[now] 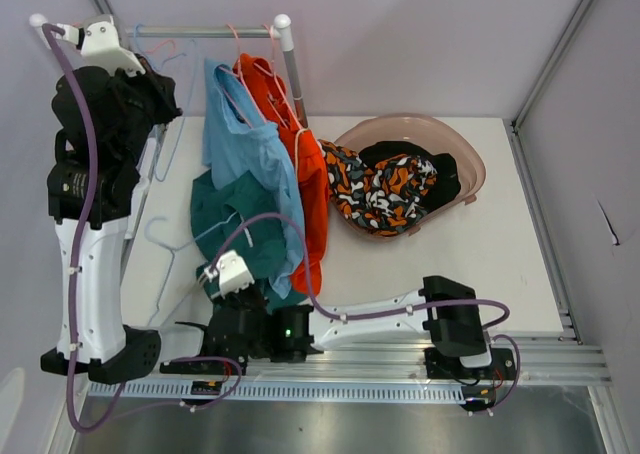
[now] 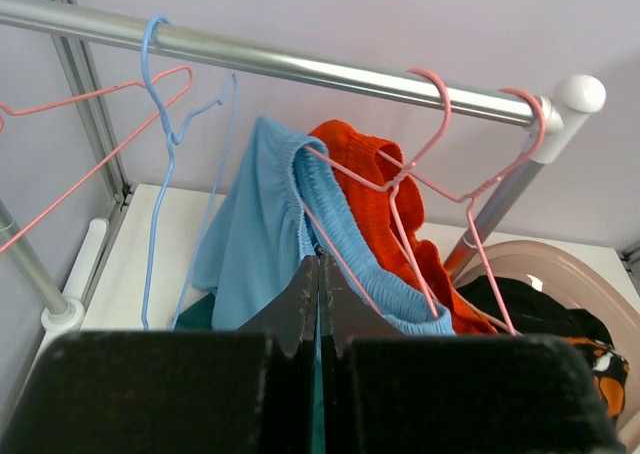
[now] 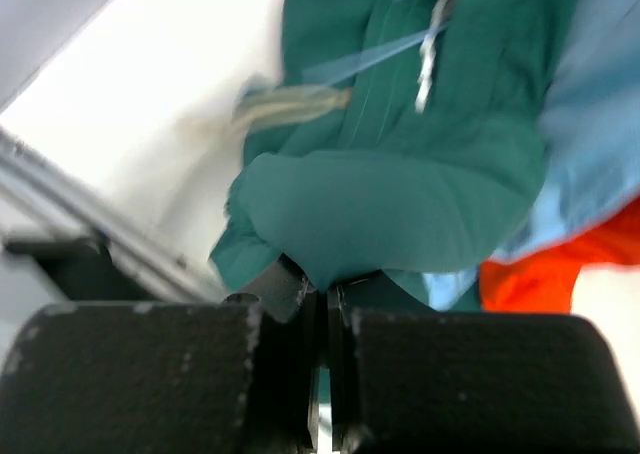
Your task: Remove the shorts from the hanger
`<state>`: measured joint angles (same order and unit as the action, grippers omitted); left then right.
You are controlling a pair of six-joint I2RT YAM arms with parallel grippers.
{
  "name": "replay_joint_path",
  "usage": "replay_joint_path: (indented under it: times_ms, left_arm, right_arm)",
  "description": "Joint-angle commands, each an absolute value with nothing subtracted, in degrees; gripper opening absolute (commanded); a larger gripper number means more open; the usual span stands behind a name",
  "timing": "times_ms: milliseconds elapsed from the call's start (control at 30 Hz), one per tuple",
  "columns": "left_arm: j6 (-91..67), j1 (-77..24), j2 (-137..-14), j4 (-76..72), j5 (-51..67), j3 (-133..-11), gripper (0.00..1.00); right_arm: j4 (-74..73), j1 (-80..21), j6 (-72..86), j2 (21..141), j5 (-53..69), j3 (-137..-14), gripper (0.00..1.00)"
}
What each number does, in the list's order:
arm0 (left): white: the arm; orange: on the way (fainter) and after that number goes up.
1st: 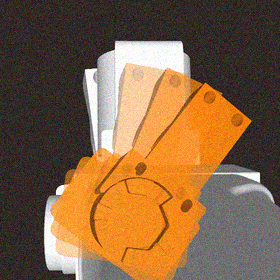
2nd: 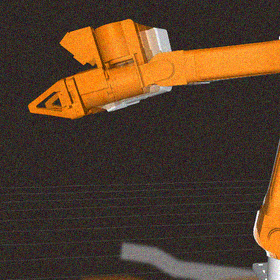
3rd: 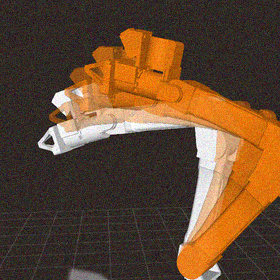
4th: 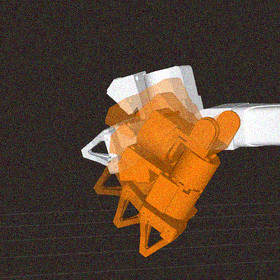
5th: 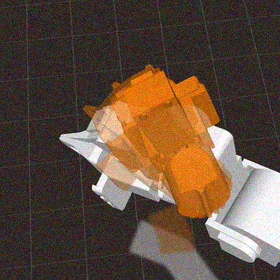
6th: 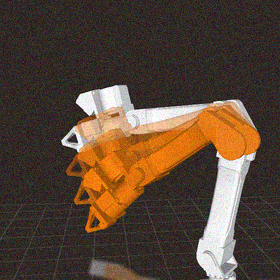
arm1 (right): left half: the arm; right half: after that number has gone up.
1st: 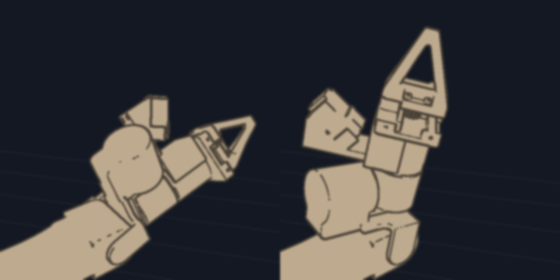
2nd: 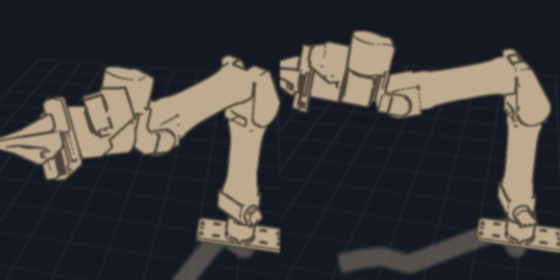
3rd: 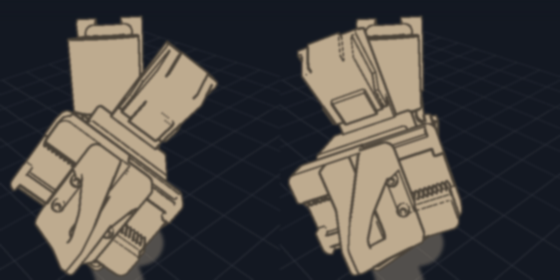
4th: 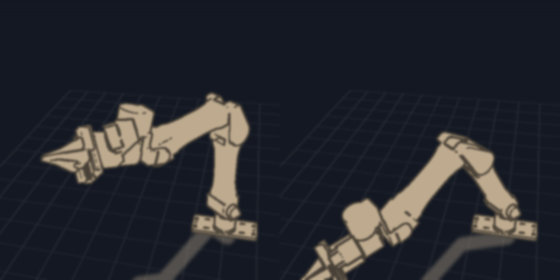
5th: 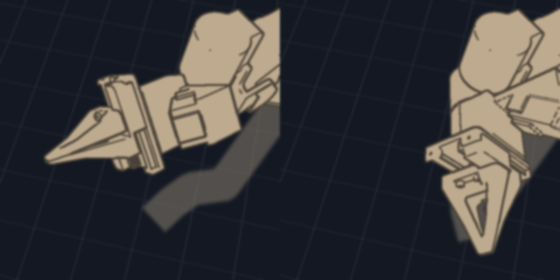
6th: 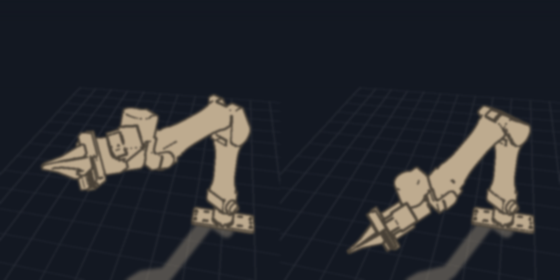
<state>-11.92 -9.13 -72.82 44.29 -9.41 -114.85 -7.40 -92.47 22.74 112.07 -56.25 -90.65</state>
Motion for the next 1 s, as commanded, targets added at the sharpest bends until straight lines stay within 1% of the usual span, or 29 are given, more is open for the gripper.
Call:
replay_joint_path:
  times_ms: [0, 100, 167, 233, 267, 300, 333, 367, 400, 433, 467, 500, 533, 567, 600, 667, 700, 733, 800, 867, 900, 967]
  left_arm:
    - [-12.5, -8.9, -67.6, 45.1, -7.1, -113.9, 0.00]
    - [-13.3, -8.9, -64.6, 47.5, -5.2, -112.4, 0.00]
    - [-13.1, -8.9, -61.5, 49.1, -3.9, -109.3, 0.00]
    - [-13.0, -8.9, -58.0, 48.5, -4.4, -99.9, 0.05]
    - [-13.2, -8.9, -56.1, 47.7, -4.8, -97.0, 0.11]
    - [-13.4, -8.9, -52.8, 46.2, -5.9, -88.9, 0.19]
    - [-13.5, -8.9, -51.3, 45.7, -6.1, -86.7, 0.19]
    - [-14.1, -8.9, -50.3, 45.4, -6.5, -84.7, 0.19]
    - [-14.4, -8.9, -49.3, 45.3, -6.9, -83.1, 0.19]
    - [-14.6, -8.9, -47.6, 45.2, -7.1, -78.3, 0.20]
    - [-15.0, -8.9, -46.8, 45.0, -7.1, -76.9, 0.24]
    - [-15.3, -8.9, -46.1, 45.4, -7.4, -74.7, 0.33]
    - [-15.4, -8.9, -44.7, 45.6, -7.5, -73.1, 0.37]
    - [-15.8, -8.9, -44.1, 45.9, -7.9, -71.5, 0.43]
    - [-16.0, -8.9, -43.5, 46.2, -8.4, -70.7, 0.54]
    - [-16.1, -8.9, -42.0, 47.1, -10.6, -67.6, 0.61]
    - [-16.2, -8.9, -41.8, 47.4, -11.7, -66.8, 0.66]
    - [-16.1, -8.9, -41.5, 47.5, -12.7, -66.0, 0.69]
    - [-16.0, -8.9, -42.0, 48.2, -15.2, -63.4, 0.74]
    - [-15.6, -8.8, -43.9, 48.8, -15.6, -61.7, 0.77]
    - [-15.3, -8.8, -44.7, 49.0, -15.4, -60.4, 0.80]
    - [-15.2, -8.2, -46.4, 49.3, -14.7, -58.5, 0.82]
  right_arm:
    - [0.8, -87.7, 16.2, 112.1, -57.2, -97.5, 0.00]
    - [0.2, -84.6, 14.6, 112.9, -56.1, -102.3, 0.00]
    - [-1.6, -84.2, 14.0, 111.3, -56.9, -101.4, 0.00]
    - [-2.9, -84.4, 16.1, 109.3, -59.0, -98.7, 0.00]
    - [-4.1, -84.6, 17.9, 106.7, -60.2, -95.4, 0.00]
    - [-7.3, -85.2, 20.1, 105.2, -61.2, -93.5, 0.00]
    - [-8.8, -85.7, 22.3, 103.6, -64.0, -91.6, 0.00]
    - [-11.1, -86.3, 27.7, 99.9, -66.2, -89.8, 0.00]
    - [-15.5, -87.1, 30.5, 97.9, -68.7, -87.0, 0.00]
    - [-18.0, -88.8, 32.7, 95.9, -74.0, -85.7, 0.00]
    - [-21.4, -89.9, 38.4, 92.0, -77.1, -84.4, 0.00]
    - [-27.4, -92.4, 40.8, 90.1, -83.3, -84.1, 0.00]
    - [-30.5, -93.7, 43.0, 88.3, -86.3, -83.9, 0.00]
    - [-33.2, -94.8, 45.8, 86.5, -89.2, -84.0, 0.00]
    - [-35.5, -95.9, 45.6, 82.9, -94.2, -84.1, 0.00]
    - [-34.3, -98.0, 43.2, 79.0, -98.2, -83.9, 0.00]
    - [-31.2, -98.2, 38.5, 77.3, -99.4, -83.8, 0.00]
    - [-31.0, -98.1, 37.4, 74.0, -100.7, -84.1, 0.00]
    - [-34.0, -97.4, 38.9, 71.2, -100.7, -84.5, 0.00]
    - [-34.6, -96.9, 39.1, 67.6, -100.7, -83.2, 0.00]
    - [-34.8, -96.9, 39.1, 66.5, -100.7, -82.4, 0.00]
    - [-34.8, -96.4, 38.9, 63.6, -100.7, -80.1, 0.00]
